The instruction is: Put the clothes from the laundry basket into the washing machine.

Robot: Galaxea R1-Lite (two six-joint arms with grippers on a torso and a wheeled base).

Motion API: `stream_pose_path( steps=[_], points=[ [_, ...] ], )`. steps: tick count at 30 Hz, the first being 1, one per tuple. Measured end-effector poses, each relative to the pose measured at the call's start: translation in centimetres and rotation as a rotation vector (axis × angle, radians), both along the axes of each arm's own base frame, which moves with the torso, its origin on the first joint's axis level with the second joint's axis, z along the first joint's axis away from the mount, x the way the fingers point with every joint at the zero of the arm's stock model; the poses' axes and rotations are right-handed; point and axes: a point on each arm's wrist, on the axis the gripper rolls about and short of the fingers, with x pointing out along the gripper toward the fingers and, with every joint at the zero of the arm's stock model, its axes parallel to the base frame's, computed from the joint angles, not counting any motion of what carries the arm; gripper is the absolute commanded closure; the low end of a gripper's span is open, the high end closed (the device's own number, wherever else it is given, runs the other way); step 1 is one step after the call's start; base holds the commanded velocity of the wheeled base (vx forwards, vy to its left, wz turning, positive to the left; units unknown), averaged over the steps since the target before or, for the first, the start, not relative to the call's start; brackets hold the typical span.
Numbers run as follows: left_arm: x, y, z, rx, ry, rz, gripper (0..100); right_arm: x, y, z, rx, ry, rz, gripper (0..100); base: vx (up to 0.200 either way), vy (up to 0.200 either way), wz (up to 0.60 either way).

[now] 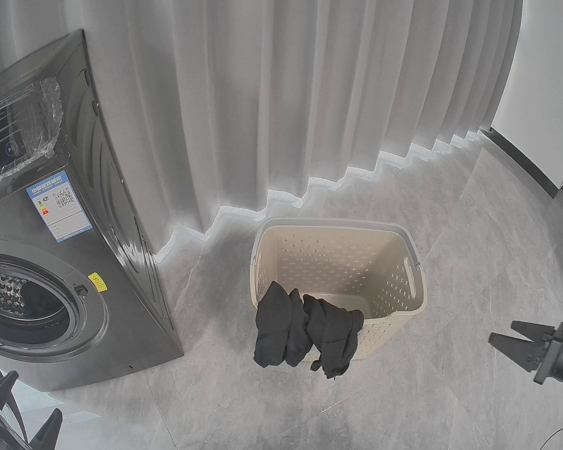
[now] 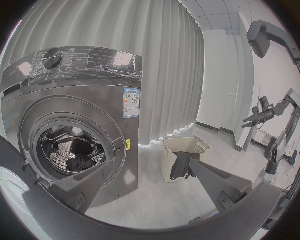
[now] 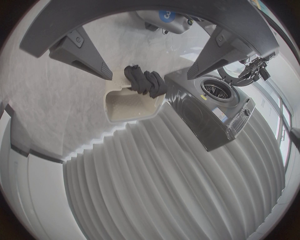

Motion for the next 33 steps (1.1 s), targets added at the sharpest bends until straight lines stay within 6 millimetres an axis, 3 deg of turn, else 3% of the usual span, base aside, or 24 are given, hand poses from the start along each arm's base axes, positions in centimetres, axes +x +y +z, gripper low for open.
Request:
stream_pose_path(
  steps=[9, 12, 25, 33],
  points=[
    [0.0, 0.0, 0.0, -0.003, 0.0, 0.002, 0, 5.9, 3.4, -2.6, -0.03, 0.184, 0.134, 0, 0.2, 0.0, 0.0],
    [0.0, 0.0, 0.0, -0.004, 0.0, 0.001, 0, 7.3, 4.5, -3.6, -0.033, 0.224, 0.16, 0, 0.0, 0.0, 0.0],
    [0.0, 0.0, 0.0, -0.002, 0.0, 0.0, 0, 12.5, 7.4, -7.9, -0.019, 0.299, 0.135, 0, 0.0, 0.0, 0.0],
    [0.0, 0.0, 0.0, 0.007, -0.002, 0.0, 0, 14.4, 9.4, -11.1, 0.035, 0.329, 0.116, 0, 0.0, 0.0, 0.0]
  ],
)
